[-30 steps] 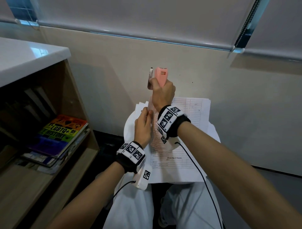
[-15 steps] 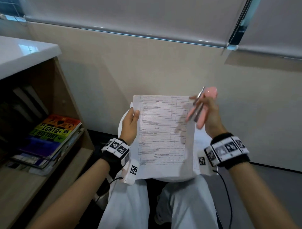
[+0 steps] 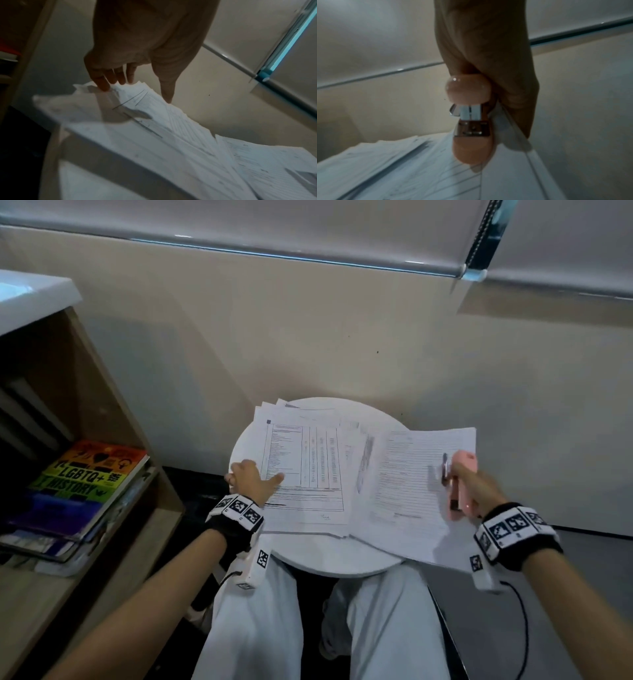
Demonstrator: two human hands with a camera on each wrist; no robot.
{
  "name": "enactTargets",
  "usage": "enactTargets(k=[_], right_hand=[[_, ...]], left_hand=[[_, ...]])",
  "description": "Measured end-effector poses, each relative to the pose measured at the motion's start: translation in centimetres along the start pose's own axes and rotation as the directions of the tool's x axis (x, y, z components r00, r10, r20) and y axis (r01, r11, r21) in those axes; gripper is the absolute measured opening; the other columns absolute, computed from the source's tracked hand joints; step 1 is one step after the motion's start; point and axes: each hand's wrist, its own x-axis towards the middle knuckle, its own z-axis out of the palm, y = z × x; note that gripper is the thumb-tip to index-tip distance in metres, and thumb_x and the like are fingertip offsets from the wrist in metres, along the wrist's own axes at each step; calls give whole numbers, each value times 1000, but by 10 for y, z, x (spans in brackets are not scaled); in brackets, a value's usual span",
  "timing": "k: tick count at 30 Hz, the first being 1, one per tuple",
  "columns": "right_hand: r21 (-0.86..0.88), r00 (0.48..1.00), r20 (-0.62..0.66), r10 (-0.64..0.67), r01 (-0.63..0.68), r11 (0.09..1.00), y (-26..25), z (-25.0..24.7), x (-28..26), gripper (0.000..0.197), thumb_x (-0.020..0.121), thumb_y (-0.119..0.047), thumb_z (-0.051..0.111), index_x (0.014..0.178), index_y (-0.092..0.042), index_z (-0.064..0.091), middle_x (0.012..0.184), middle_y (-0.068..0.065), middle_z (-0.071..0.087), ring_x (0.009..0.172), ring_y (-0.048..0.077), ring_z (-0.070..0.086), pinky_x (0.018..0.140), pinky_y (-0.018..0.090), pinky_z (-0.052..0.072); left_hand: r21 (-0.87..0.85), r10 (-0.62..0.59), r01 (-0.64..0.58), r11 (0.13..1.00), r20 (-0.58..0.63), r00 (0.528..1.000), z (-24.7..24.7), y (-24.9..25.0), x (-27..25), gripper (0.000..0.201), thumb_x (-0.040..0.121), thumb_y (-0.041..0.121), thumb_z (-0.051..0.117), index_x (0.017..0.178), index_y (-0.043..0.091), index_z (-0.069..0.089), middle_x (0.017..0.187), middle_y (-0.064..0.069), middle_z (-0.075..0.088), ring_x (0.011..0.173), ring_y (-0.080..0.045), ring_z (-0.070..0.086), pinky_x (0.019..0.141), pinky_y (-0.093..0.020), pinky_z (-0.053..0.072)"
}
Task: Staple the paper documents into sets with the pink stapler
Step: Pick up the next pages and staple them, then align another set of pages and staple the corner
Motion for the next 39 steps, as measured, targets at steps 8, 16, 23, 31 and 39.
enactTargets(k=[8,16,23,31,39], right_hand=[[-248,997,40,68,-56,967,-4,20,45,24,73,-25,65,87,-6,62,80,13,62,70,28,56,67,34,46],[-127,994,83,73,-62,990,-1,50,22,23,74,-15,65,91,-3,56,85,14,55,64,26,53,51,35,51],[-289,958,232,-168,233,928,34,58,-19,48,77,-35,68,118,-16,51,112,7,59,93,29,61,82,46,53],[-514,819,558,-134,468,719,56,78,-35,70,63,-76,57,122,-37,52,114,-5,56,118,19,46,100,46,40],[-589,802,597,-32,465,661,51,79,-40,97,62,-73,53,148,-40,25,156,6,22,147,28,13,111,63,18]], left_hand=[[266,-52,67,962,-64,997,24,-6,1,81,67,47,79,122,-1,43,131,-18,34,123,-36,34,100,-46,36],[307,-62,92,947,-105,993,23,4,1,87,65,37,84,127,-2,36,133,-20,34,124,-36,37,101,-43,36],[251,246,-231,940,-29,969,28,-9,-3,68,74,31,77,130,12,44,140,-8,35,130,-29,32,106,-43,32],[409,388,-741,533,661,643,54,-7,-36,79,84,62,49,147,46,4,158,12,-16,143,-40,-19,102,-76,-2],[639,285,-673,372,612,738,44,-16,-32,66,100,39,33,146,43,-13,156,4,-27,139,-53,-14,101,-78,17]])
